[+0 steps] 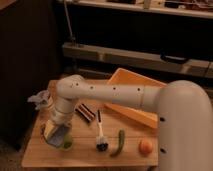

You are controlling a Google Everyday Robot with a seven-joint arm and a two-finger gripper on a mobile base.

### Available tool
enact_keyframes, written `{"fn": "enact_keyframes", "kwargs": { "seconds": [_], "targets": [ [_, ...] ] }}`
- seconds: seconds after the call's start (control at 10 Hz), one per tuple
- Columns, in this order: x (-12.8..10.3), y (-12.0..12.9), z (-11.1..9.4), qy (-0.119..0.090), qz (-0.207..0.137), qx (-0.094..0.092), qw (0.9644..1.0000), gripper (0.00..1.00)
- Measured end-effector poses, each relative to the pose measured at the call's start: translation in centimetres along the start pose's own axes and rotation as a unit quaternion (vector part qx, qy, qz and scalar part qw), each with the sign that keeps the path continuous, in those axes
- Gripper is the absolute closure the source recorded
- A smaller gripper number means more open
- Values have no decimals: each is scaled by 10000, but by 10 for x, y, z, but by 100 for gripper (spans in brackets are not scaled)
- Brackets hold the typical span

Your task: Place sponge in plastic cup

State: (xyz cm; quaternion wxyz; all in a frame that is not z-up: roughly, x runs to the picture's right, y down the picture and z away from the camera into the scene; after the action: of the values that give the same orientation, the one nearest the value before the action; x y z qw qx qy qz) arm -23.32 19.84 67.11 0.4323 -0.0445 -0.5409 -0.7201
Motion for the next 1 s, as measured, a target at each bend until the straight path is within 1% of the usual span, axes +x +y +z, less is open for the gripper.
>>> {"fn": "enact_keyframes", "kwargs": {
  "seconds": [0.2, 0.3, 0.5, 1.0],
  "targets": [
    [-3, 7, 10, -55, 81, -110, 9999, 100],
    [-3, 11, 19, -111, 121, -165, 9997, 100],
    [-3, 19, 31, -162, 215, -207, 9994, 100],
    [-8, 33, 31, -186, 412, -236, 9987, 100]
  ]
}}
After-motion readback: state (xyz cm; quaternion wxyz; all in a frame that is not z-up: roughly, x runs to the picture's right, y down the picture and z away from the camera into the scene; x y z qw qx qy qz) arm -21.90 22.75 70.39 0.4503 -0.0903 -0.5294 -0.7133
